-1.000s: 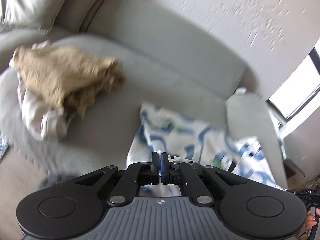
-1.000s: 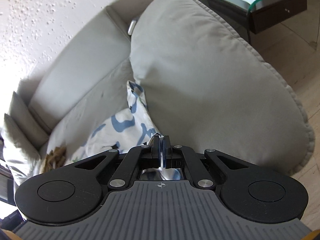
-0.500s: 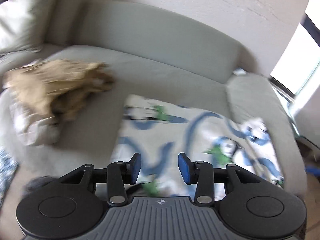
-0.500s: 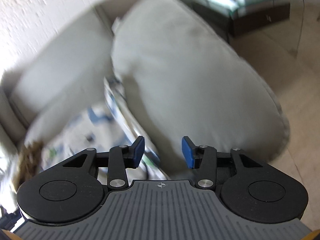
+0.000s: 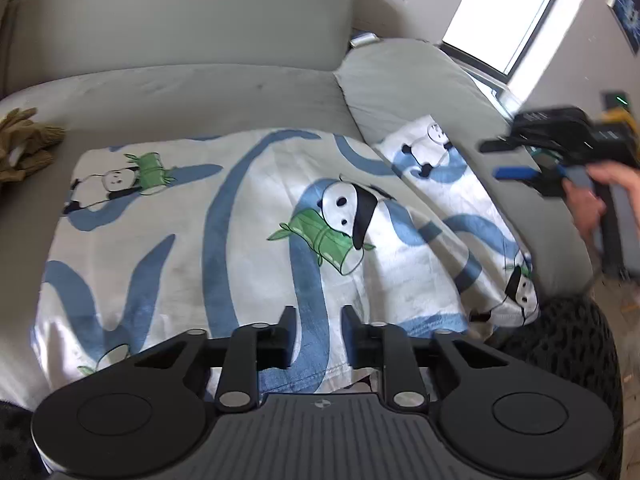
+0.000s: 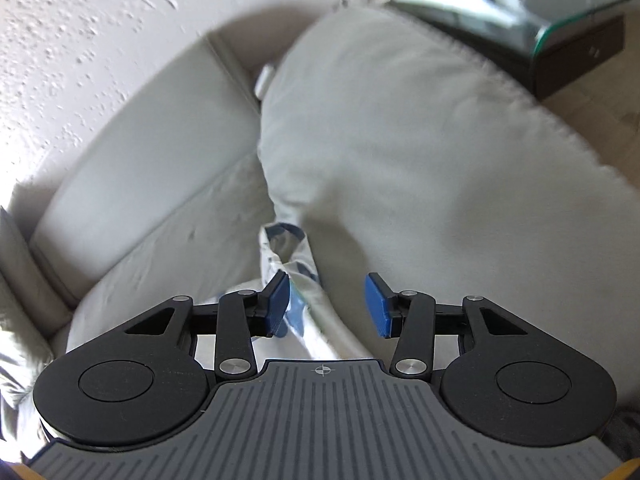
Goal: Fold clothes
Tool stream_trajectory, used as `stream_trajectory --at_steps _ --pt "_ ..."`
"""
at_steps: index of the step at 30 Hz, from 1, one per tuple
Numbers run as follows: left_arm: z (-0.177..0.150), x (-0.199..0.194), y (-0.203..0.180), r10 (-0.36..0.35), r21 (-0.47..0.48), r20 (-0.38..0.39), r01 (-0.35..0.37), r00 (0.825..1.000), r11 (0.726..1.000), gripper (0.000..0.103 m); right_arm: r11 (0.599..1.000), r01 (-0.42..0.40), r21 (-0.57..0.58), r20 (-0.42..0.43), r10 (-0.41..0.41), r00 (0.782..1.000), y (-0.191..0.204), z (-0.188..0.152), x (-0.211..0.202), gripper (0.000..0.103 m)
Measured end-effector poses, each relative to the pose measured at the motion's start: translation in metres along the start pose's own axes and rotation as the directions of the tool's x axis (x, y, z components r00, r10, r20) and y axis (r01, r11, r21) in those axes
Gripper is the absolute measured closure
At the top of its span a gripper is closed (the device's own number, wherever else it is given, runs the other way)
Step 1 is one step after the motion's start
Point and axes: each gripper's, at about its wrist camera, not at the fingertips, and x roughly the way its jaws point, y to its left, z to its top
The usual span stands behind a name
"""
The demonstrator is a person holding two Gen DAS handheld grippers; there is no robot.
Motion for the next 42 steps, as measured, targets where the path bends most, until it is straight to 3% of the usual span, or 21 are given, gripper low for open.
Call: stream_trajectory --at_steps 5,7,9,13,16,18,20,21,22,24,28,30,32,34,36,40,42 --pt "-0.005 0.016 0.011 -0.017 -0.018 -0.071 0.015 0.997 1.0 0.099 0.995 -0.101 0.001 -0.082 0.101 0.991 -0.004 0.023 0.048 0.048" --pt "-0.008 0.019 0.014 -0.03 -0.017 -0.093 0.029 0.995 0.999 0.1 0.99 -0.144 -0.008 -0.104 0.142 0.984 -0.006 0.031 0.061 0.028" --pt "-0.01 0.02 0.016 -0.039 -0.008 -0.117 0.039 0.992 0.999 0.101 0.983 -0.18 -0.026 -0.135 0.175 0.975 -0.007 0.038 0.073 0.025" --pt "-0.013 0.021 0.017 -0.042 0.008 -0.161 0.043 0.986 0.999 0.103 0.974 -0.203 -0.105 -0.179 0.182 0.967 0.005 0.042 0.088 0.019" --pt "-0.014 0.021 0.02 -0.044 0.007 -0.18 0.046 0.983 0.999 0.102 0.963 -0.175 -0.206 -0.189 0.136 0.973 0.021 0.041 0.101 0.02" --pt "-0.015 0.021 0.021 -0.046 -0.001 -0.185 0.047 0.982 0.999 0.102 0.962 -0.137 -0.237 -0.171 0.098 0.98 0.028 0.041 0.111 0.027" --pt "-0.015 0.021 0.021 -0.047 -0.001 -0.187 0.048 0.981 0.999 0.102 0.967 -0.091 -0.24 -0.152 0.055 0.987 0.031 0.045 0.119 0.056" --pt "-0.016 0.022 0.022 -0.048 -0.001 -0.188 0.049 0.981 0.999 0.102 0.97 -0.065 -0.233 -0.146 0.031 0.989 0.031 0.047 0.122 0.088" --pt "-0.016 0.022 0.022 -0.051 -0.002 -0.189 0.051 0.981 0.999 0.102 0.976 -0.077 -0.203 -0.161 0.044 0.986 0.027 0.05 0.124 0.101" --pt "-0.016 0.022 0.023 -0.058 -0.01 -0.192 0.057 0.98 0.998 0.102 0.982 -0.081 -0.168 -0.148 0.056 0.987 0.021 0.056 0.123 0.102" --pt "-0.017 0.023 0.025 -0.065 -0.022 -0.199 0.062 0.978 0.998 0.102 0.989 0.044 -0.144 0.039 -0.039 0.999 0.011 0.066 0.102 0.102" --pt "-0.017 0.023 0.025 -0.062 -0.029 -0.197 0.057 0.978 0.998 0.101 0.988 0.07 -0.137 0.018 -0.068 0.998 0.006 0.067 0.107 0.101" --pt "-0.016 0.02 0.024 -0.056 -0.032 -0.191 0.051 0.98 0.998 0.1 0.989 0.045 -0.144 0.011 -0.044 0.999 0.006 0.066 0.103 0.084" --pt "-0.016 0.012 0.021 -0.053 -0.024 -0.17 0.05 0.984 0.998 0.1 0.991 0.026 -0.13 0.012 -0.024 1.0 0.01 0.063 0.086 0.036" --pt "-0.017 0.002 0.017 -0.053 -0.013 -0.144 0.051 0.988 0.999 0.099 0.989 0.031 -0.143 0.057 -0.024 0.998 0.016 0.054 0.055 0.021" --pt "-0.026 -0.024 0.015 -0.069 0.028 -0.121 0.073 0.99 0.997 0.099 0.973 0.062 -0.221 0.12 -0.035 0.992 0.012 0.019 -0.019 0.018" --pt "-0.032 -0.036 0.014 -0.075 0.051 -0.118 0.081 0.99 0.995 0.099 0.98 0.072 -0.184 0.126 -0.049 0.991 -0.002 -0.001 -0.05 0.017"
